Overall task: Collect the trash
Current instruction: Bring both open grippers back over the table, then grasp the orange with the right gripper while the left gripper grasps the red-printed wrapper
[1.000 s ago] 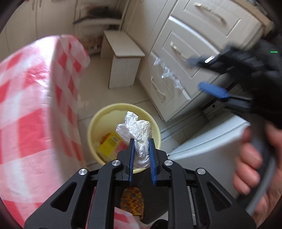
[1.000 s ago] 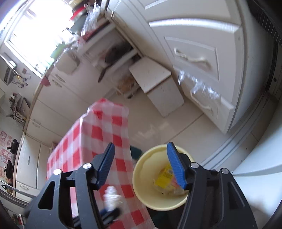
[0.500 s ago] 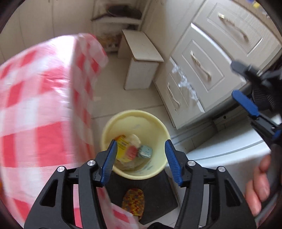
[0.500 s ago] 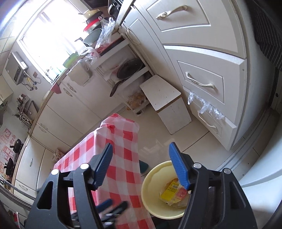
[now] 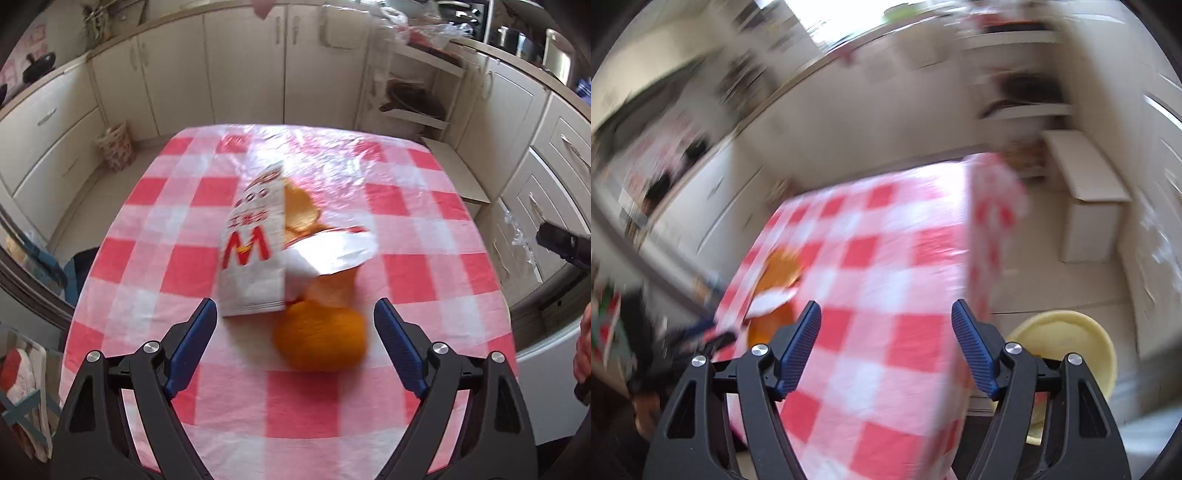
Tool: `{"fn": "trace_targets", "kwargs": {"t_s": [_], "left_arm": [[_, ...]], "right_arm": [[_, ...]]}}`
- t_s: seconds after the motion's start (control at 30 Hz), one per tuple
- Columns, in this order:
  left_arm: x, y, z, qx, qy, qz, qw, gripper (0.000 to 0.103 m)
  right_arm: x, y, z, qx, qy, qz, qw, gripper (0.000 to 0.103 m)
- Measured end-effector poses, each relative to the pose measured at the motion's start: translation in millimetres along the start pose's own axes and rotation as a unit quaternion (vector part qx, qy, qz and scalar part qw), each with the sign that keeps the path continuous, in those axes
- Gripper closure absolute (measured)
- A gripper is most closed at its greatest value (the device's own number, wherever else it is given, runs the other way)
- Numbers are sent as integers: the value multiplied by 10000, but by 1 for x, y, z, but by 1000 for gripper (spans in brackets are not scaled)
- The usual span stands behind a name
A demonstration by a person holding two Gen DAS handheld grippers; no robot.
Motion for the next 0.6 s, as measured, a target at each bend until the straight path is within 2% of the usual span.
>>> {"fn": "trace_targets", "kwargs": {"t_s": [0.1,0.23,0.43,0.6], "left_arm": [[-10,-6,-11,54,-28,-61,10000,20],[-19,-12,-17,182,-359,-133,9991,20],[-24,-23,-32,396,-635,-270,9968,20],[-17,-31,-39,647,-847,-162,9942,20]], "right_arm": [[-25,-33,-54,117,1009,-458,9938,32],[-57,-68,-94,234,1712,-979,9801,32],[-85,-104,-120,77,2338,-1340,9630,32],[-102,-122,-136,19,2685,-1480,9518,32]]}}
Point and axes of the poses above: each gripper's, at about its wrist camera, not at the fingertips, and y roughly against the way its jaws point, z to its right, x to its top, the point moved 7 cm from there along -y, roughly the way its jaws point, and after that the axes turned 12 degrees about -y, right-handed, at the moved point
